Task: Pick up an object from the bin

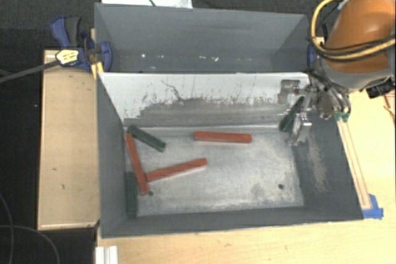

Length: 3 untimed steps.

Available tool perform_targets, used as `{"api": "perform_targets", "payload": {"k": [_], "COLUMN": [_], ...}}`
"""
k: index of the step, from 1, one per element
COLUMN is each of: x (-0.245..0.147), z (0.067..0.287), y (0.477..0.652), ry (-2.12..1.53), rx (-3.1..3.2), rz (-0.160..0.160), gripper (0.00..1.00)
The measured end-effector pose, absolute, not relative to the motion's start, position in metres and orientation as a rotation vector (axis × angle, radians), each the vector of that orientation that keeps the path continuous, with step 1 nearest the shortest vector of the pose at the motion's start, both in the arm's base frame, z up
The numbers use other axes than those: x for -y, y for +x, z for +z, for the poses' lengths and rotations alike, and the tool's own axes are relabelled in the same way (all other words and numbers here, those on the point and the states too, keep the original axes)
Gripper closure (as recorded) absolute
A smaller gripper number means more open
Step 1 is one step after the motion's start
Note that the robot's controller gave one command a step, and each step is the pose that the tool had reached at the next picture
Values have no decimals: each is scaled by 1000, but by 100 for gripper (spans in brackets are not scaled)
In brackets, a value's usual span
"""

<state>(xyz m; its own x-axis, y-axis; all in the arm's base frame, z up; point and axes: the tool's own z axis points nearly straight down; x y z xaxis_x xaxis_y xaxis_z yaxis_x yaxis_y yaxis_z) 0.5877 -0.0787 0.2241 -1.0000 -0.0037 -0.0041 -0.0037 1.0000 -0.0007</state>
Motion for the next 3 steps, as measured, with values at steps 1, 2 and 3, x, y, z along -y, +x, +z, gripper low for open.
{"api": "perform_targets", "payload": {"k": [1, 2, 3], "x": [-6, -2, -2], "z": [145, 66, 71], "y": [563, 590, 591], "ry": [147, 84, 82], "rx": [-3144, -3145, -3139], "rz": [7, 0, 0], "gripper": [0, 0, 100]}}
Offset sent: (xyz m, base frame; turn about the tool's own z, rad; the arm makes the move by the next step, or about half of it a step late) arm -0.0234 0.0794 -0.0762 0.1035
